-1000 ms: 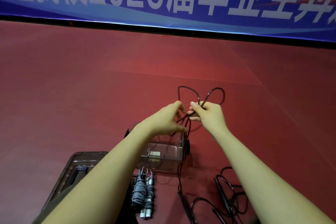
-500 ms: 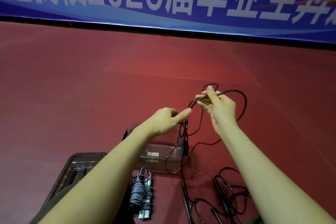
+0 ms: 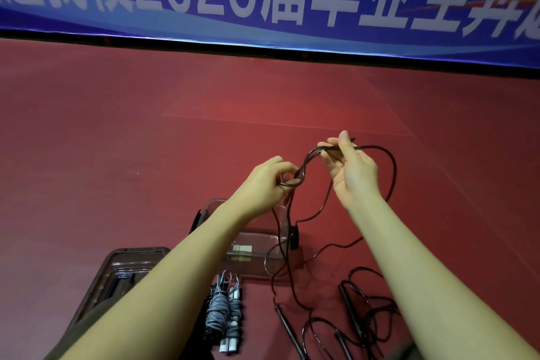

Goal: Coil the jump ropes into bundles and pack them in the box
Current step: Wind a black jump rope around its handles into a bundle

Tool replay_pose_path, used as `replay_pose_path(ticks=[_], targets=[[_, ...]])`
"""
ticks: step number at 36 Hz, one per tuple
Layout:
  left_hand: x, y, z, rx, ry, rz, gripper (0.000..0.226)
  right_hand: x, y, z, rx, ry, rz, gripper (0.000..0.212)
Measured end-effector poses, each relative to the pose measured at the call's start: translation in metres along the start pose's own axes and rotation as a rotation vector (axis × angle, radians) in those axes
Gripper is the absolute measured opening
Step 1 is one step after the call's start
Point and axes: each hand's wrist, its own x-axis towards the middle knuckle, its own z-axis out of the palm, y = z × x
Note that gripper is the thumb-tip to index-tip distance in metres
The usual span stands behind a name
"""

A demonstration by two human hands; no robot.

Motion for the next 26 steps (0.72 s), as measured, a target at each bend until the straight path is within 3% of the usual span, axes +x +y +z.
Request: replay_pose_path(ticks=[5, 9, 14, 17, 23, 26], targets=[[0.005, 0.003, -0.002, -0.265, 0.074, -0.209, 0.012, 0.003, 0.005, 0.001, -0.088, -0.114, 0.021, 0.028], [0.007, 0.002, -0.006, -0.331, 0.165, -0.29, 0.017, 0.002, 0.017, -0.007, -0.709, -0.288, -0.017, 0.009], [0.01, -0.003, -0.009, -0.332, 0.216, -0.314, 0.017, -0.009, 0.038, -0.009, -1.148, -0.537, 0.122, 0.027], [0.009, -0.002, -0.01, -0.349, 0.216, -0.307, 0.017, -0.015, 0.046, -0.004, -1.144, -0.532, 0.03, 0.007], [0.01, -0.004, -0.019, -0.151, 0.234, -0.279, 0.017, -0.012, 0.044, -0.005, -0.938, -0.525, 0.019, 0.013], [0.008, -0.005, -0.024, -0.137, 0.228, -0.275, 0.017, -0.006, 0.044, -0.005, -0.879, -0.424, -0.015, 0.014]])
